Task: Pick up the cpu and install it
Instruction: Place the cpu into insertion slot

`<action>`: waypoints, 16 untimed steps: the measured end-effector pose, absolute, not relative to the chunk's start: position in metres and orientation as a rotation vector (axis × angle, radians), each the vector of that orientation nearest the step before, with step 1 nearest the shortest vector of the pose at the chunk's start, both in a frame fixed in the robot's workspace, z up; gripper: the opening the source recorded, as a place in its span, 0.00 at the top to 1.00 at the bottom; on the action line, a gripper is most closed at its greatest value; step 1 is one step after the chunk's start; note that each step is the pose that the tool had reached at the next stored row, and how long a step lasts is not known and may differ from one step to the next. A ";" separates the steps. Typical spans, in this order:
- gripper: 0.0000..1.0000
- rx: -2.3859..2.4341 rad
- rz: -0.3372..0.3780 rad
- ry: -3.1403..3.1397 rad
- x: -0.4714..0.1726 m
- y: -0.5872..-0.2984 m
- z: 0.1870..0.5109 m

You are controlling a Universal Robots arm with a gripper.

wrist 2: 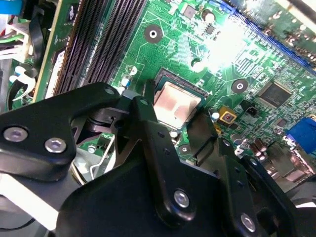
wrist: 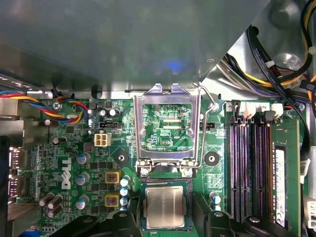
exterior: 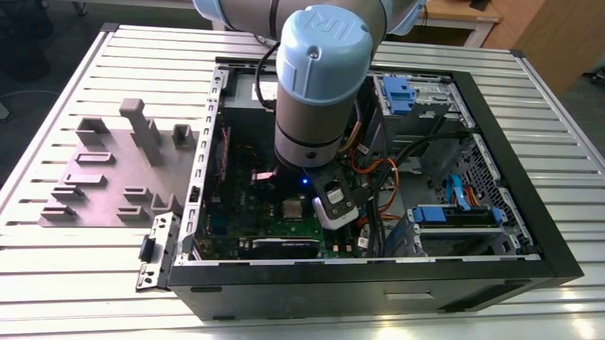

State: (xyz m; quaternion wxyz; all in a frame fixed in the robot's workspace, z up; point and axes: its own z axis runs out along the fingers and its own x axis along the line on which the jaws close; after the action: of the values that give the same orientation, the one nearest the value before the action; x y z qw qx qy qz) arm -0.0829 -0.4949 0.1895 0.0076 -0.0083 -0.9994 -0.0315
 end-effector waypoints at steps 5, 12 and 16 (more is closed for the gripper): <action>0.52 -0.026 -0.099 -3.125 -0.083 -0.495 0.190; 0.55 -0.026 -0.100 -3.125 -0.083 -0.495 0.193; 0.55 -0.026 -0.103 -3.124 -0.083 -0.495 0.192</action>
State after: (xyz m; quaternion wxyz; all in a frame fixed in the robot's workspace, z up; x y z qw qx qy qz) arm -0.0830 -0.4950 0.1922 0.0077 -0.0083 -0.9994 -0.0329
